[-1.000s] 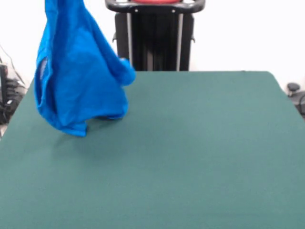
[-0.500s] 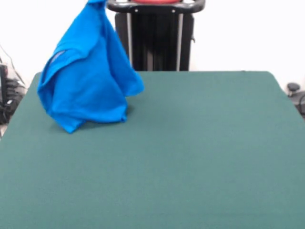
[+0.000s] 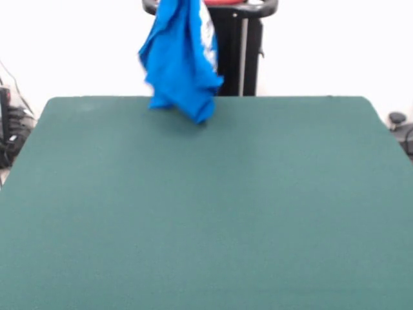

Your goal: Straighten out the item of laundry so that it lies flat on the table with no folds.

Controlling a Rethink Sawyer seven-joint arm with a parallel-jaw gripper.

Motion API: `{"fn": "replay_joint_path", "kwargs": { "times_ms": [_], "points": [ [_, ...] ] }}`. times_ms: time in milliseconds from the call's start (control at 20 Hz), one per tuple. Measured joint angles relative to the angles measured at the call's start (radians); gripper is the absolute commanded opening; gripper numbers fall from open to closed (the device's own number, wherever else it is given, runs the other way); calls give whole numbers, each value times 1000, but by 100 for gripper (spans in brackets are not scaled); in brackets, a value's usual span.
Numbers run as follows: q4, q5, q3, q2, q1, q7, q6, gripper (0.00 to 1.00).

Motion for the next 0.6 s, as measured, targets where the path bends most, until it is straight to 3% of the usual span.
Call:
{"fn": "replay_joint_path", "kwargs": {
  "times_ms": [150, 350, 500, 600],
  "points": [
    [-32, -1, 20, -9, 0, 0, 137, 0],
    [-75, -8, 28, -14, -1, 0, 195, 0],
    [-108, -22, 32, 4, -2, 0, 162, 0],
    [-126, -38, 32, 40, -3, 0, 40, 0]
  ]
}}
